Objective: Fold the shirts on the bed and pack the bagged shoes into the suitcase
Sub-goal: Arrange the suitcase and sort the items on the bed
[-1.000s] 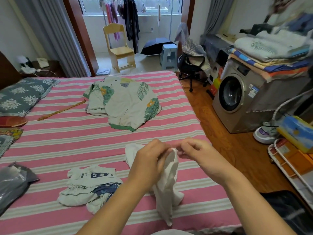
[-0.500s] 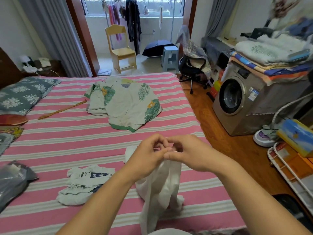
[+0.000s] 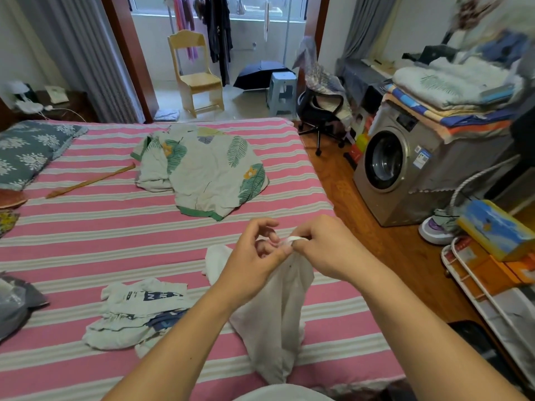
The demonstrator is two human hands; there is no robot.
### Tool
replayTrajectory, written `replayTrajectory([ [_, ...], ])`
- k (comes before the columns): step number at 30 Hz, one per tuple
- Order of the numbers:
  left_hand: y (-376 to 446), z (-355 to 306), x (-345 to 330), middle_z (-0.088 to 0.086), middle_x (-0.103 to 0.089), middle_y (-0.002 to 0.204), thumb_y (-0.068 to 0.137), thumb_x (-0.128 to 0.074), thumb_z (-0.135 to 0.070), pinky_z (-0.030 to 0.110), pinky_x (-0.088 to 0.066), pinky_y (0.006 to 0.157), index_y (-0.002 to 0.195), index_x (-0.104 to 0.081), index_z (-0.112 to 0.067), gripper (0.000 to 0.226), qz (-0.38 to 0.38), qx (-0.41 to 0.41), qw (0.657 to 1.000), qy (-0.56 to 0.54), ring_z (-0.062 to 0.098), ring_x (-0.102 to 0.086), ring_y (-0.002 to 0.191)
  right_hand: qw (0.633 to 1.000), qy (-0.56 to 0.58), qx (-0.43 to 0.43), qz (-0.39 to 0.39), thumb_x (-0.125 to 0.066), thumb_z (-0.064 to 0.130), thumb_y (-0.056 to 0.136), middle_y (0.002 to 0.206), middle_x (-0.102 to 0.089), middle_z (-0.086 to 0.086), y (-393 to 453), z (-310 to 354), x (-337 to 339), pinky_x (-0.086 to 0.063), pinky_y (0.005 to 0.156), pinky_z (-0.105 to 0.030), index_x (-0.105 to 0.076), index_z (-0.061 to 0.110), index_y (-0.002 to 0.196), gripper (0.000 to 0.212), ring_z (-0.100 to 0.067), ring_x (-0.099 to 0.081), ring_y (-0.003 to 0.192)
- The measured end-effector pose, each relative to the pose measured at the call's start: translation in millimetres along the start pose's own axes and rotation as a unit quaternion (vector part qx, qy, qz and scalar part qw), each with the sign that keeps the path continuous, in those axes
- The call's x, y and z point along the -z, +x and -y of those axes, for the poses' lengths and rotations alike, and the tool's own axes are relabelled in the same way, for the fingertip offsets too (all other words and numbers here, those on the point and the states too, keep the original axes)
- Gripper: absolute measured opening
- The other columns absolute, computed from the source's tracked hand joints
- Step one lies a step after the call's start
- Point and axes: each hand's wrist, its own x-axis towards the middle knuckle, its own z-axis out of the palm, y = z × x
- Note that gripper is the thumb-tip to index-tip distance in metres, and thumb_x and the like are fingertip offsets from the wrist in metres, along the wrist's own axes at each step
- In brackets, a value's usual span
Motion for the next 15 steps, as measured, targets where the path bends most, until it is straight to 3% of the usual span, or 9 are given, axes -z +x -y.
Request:
replayTrajectory([
  [2, -2, 13, -8, -0.001, -0.057, 0.111, 0.089, -0.074, -0.011, 0.027, -0.056, 0.082, 0.119, -0.055, -0.034, 0.043, -0.011, 0.013, 0.998, 0.064, 0.017, -0.059, 0.084, 0.998, 0.052, -0.034, -0.027, -0.063, 0.023, 0.086, 0.052, -0.042, -0.001, 1, 0, 4, -0.032, 0.053, -0.034, -0.057, 0.014, 0.056, 0.032, -0.02, -0.038, 0.054],
  [5, -1, 26, -28, -0.003, -0.059, 0.108, 0.087, -0.066, -0.01, 0.031, -0.053, 0.077, 0.109, -0.055, -0.029, 0.031, -0.135, 0.026, 0.984, 0.117, 0.013, -0.057, 0.081, 0.994, 0.068, -0.037, -0.081, -0.061, 0.021, 0.083, 0.05, -0.03, -0.004, 2, 9, 9, -0.023, 0.052, -0.035, -0.037, 0.014, 0.05, 0.042, -0.019, -0.027, 0.052],
  [8, 7, 39, -22, -0.008, -0.053, 0.097, 0.082, -0.057, 0.001, 0.036, -0.046, 0.071, 0.095, -0.056, -0.023, 0.027, -0.235, 0.051, 0.936, 0.256, 0.014, -0.053, 0.081, 0.985, 0.05, -0.039, -0.16, -0.055, 0.024, 0.086, 0.057, -0.051, -0.016, 4, 14, 15, -0.035, 0.052, -0.041, -0.052, 0.005, 0.055, 0.037, -0.03, -0.043, 0.056],
  [12, 21, 76, 44, -0.003, -0.057, 0.082, 0.093, -0.052, -0.003, 0.035, -0.052, 0.055, 0.089, -0.062, -0.022, 0.021, -0.244, 0.161, 0.859, 0.421, 0.023, -0.059, 0.065, 0.941, 0.123, -0.099, -0.299, -0.044, 0.02, 0.089, 0.065, -0.061, -0.011, 25, -9, 45, -0.046, 0.055, -0.034, -0.062, 0.008, 0.068, 0.031, -0.024, -0.056, 0.061],
  [15, 21, 93, 113, 0.003, -0.064, 0.071, 0.099, -0.052, -0.009, 0.028, -0.047, 0.051, 0.096, -0.069, -0.02, 0.021, -0.255, 0.258, 0.818, 0.446, 0.023, -0.06, 0.059, 0.891, 0.193, -0.18, -0.368, -0.036, 0.025, 0.081, 0.08, -0.068, -0.01, 61, -66, 65, -0.059, 0.068, -0.05, -0.061, 0.019, 0.071, 0.027, -0.034, -0.068, 0.074],
])
